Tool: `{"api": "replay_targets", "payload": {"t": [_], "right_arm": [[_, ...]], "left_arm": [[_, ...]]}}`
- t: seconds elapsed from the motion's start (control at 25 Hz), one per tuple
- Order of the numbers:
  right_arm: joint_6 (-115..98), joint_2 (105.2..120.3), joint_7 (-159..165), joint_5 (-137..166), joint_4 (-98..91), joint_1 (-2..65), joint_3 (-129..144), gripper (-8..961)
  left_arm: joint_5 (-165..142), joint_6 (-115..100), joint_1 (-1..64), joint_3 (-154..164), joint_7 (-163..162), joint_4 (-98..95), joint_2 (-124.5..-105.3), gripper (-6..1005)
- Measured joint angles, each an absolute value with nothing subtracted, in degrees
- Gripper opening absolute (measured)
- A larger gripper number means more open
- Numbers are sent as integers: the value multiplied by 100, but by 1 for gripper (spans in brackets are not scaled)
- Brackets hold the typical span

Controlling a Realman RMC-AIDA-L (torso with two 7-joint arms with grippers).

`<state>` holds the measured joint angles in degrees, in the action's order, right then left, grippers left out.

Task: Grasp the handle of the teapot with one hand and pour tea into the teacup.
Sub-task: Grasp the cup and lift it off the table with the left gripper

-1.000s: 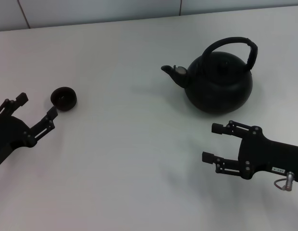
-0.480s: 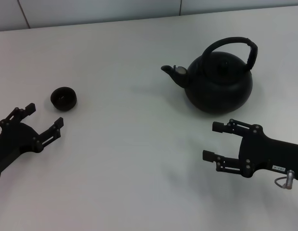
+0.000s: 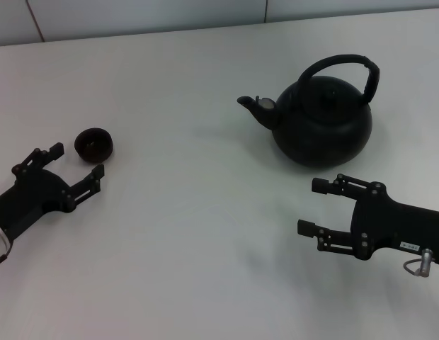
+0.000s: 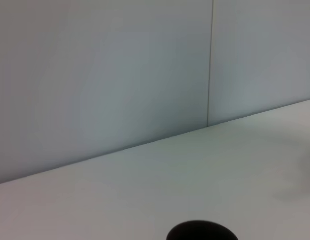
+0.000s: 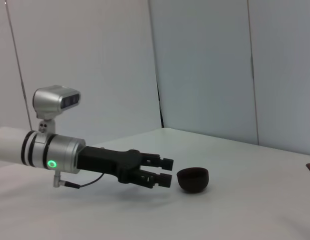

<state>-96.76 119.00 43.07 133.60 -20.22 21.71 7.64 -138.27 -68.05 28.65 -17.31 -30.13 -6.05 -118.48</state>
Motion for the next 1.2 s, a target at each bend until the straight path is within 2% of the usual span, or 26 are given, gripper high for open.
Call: {"api": "replay_targets", "payload": {"t": [1.2], "right_arm": [[-9730, 11900, 4333, 13277, -2022, 2187, 756, 773]], "left_arm": [[-13798, -5662, 3506, -1819, -2722, -277, -11858, 819]]}}
